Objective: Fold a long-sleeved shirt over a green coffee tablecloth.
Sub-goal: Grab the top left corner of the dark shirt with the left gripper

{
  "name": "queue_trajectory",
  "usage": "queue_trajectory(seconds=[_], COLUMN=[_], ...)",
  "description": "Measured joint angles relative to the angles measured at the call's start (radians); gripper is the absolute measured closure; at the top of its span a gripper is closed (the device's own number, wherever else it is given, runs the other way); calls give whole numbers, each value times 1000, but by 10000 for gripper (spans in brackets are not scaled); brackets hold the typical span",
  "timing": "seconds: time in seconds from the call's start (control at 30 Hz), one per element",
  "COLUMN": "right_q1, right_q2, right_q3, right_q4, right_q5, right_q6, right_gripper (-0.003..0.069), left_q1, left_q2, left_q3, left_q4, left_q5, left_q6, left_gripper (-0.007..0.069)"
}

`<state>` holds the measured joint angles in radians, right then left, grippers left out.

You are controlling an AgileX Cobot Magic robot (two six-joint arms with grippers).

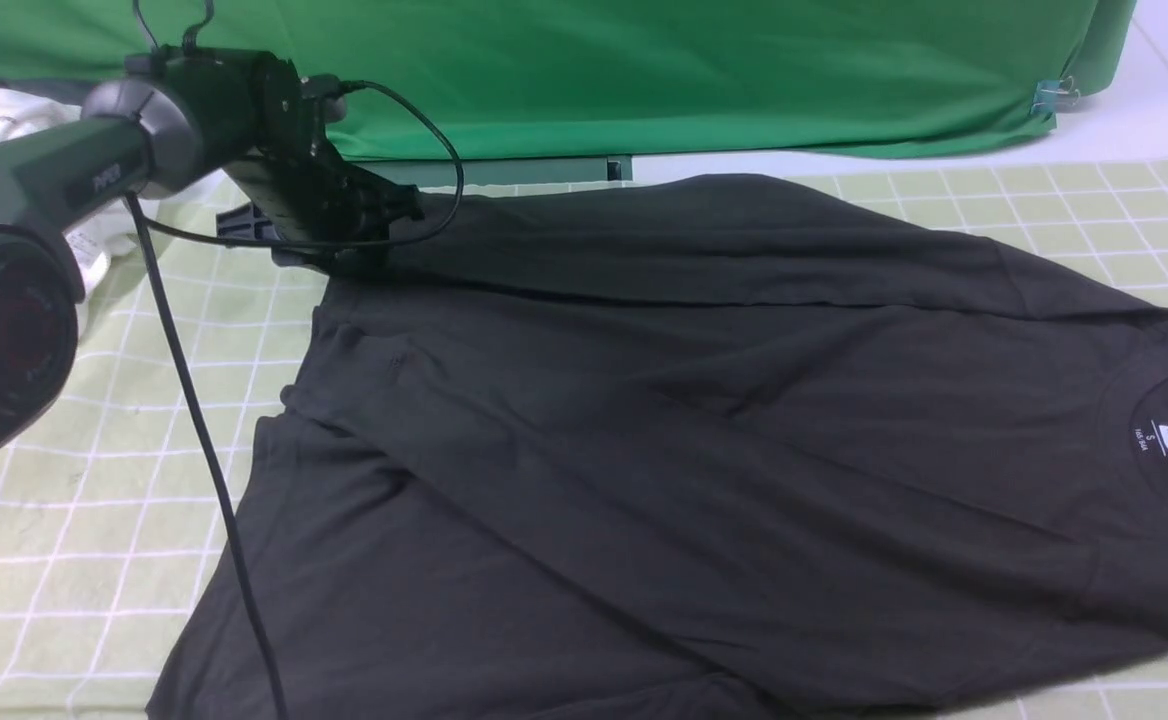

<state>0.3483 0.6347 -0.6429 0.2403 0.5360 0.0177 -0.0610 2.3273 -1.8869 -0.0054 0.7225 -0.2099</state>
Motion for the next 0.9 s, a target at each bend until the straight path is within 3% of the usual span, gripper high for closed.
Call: queue_trajectory(seconds=[0.1,0.27,0.43,0.6,0.8,0.9], right_q1=[0,0,0,0,0,0], right_q2=[0,0,0,0,0,0], right_q3=[0,0,0,0,0,0], right_q4=[0,0,0,0,0,0], right_q5=[0,0,0,0,0,0], right_q6=[0,0,0,0,0,0], right_gripper=[535,535,535,535,535,535], left_q1=[0,0,0,-1,-2,-2], left_q2=[0,0,0,0,0,0], left_q3=[0,0,0,-3,-3,-3], left_q4=[0,0,5,45,72,64], left_q5=[0,0,12,23,31,33], left_q6=[41,68,74,76,79,84], left_gripper=[428,537,552,489,274,227])
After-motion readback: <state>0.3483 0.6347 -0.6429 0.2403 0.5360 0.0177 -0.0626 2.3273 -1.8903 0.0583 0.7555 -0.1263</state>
